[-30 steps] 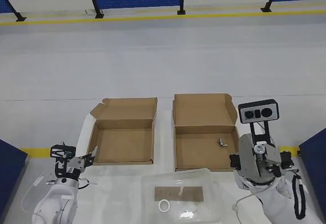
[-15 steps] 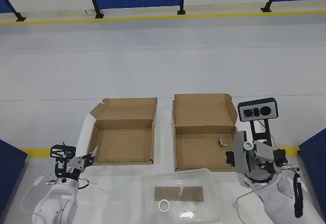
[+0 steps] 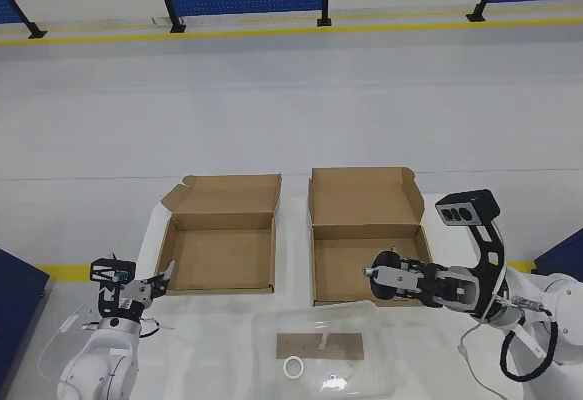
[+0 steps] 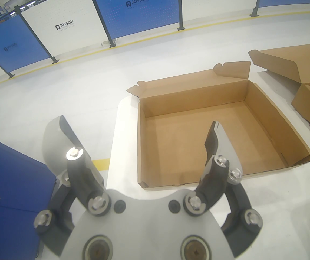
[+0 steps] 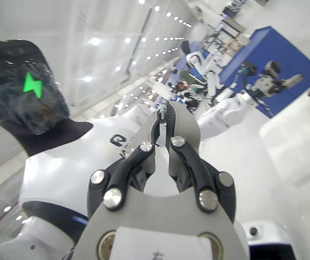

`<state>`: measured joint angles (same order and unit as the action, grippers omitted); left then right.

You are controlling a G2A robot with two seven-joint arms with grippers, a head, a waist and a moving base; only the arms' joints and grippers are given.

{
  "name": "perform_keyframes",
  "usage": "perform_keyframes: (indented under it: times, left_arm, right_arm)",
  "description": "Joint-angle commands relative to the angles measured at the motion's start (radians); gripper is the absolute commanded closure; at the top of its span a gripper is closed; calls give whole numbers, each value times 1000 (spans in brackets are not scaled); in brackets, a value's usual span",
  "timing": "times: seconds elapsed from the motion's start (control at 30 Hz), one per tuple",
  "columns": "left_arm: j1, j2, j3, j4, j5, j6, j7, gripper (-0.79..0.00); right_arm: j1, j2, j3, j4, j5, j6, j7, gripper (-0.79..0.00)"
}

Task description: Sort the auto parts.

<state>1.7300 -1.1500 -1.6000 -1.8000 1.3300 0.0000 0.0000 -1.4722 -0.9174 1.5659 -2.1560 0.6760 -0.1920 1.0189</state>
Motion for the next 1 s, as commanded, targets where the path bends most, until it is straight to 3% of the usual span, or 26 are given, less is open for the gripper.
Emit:
perform_keyframes:
  times: [0.0, 0.2, 0.4, 0.7, 0.97]
  left_arm:
    - [0, 0, 0, 0, 0, 0, 0, -785]
    - [0, 0, 0, 0, 0, 0, 0, -785]
    - [0, 0, 0, 0, 0, 0, 0, -785]
    - [0, 0, 0, 0, 0, 0, 0, -785]
    - [0, 0, 0, 0, 0, 0, 0, -785]
  right_arm:
    - [1, 0, -7, 0, 32, -2, -3, 0]
    - [2, 1, -4, 2, -14, 17, -10, 0]
    - [30, 24, 40, -11, -391, 236, 27, 0]
    - [137, 50, -41, 32, -811, 377, 152, 0]
    - [137, 50, -41, 32, -811, 377, 152, 0]
